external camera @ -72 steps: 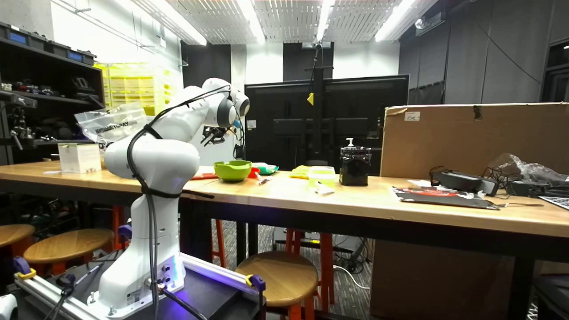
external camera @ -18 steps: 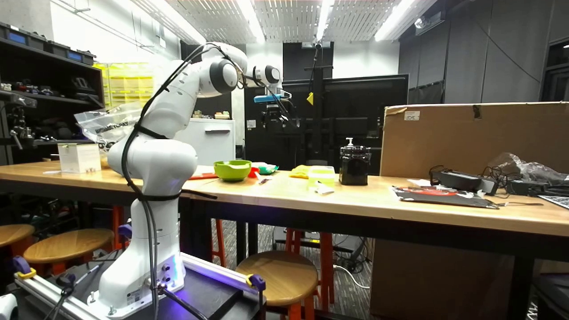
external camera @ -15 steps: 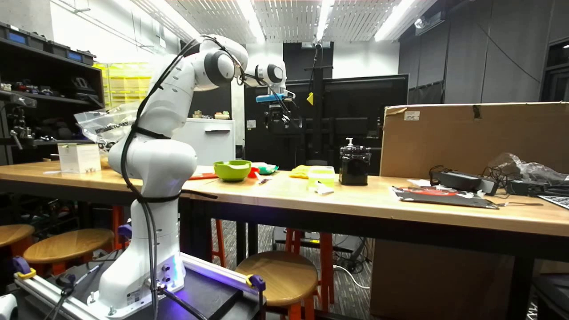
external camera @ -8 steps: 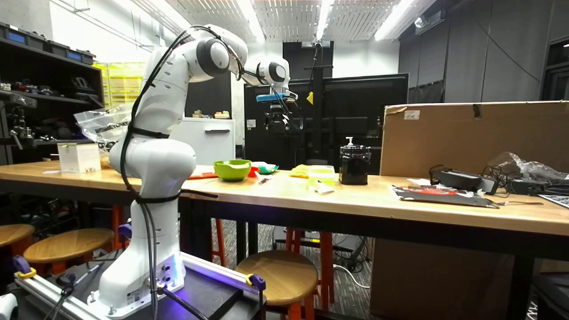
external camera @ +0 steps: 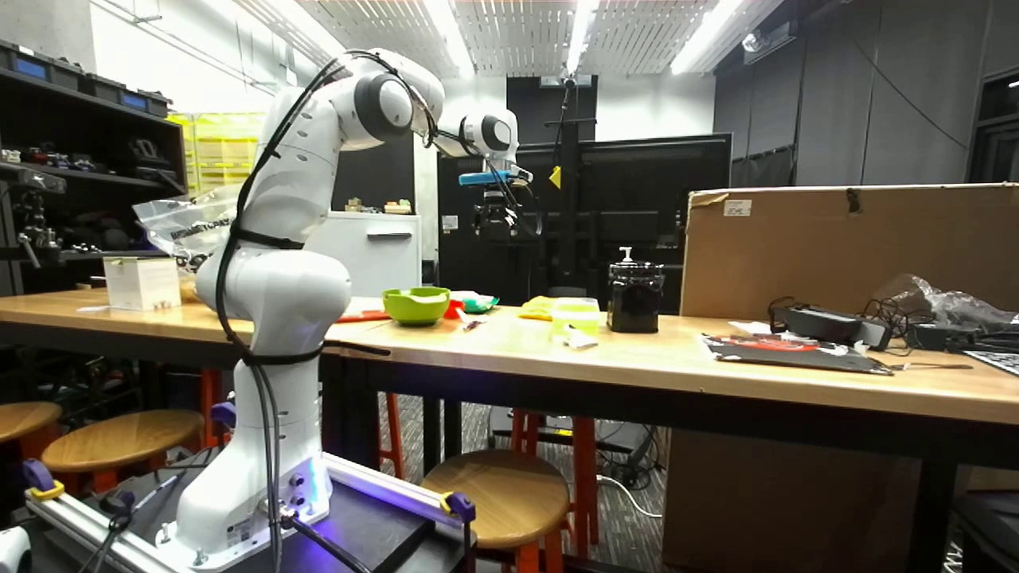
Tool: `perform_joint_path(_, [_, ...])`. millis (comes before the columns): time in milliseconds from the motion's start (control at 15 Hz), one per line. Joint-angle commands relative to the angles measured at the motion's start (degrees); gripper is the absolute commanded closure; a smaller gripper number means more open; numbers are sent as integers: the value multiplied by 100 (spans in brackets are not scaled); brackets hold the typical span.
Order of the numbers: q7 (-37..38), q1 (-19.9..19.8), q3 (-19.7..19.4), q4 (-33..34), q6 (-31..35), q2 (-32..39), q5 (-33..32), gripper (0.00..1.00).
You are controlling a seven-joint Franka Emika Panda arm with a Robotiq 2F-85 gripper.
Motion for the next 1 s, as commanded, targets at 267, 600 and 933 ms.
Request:
perform_joint_path(267, [24,-147,173,38,-29,10,-40,0])
perform_joint_path(600, [96,-91,226,-17,-6,35,-28,0])
perform_joint_path(933, [455,-21,405,-476,104,-24,-2,0])
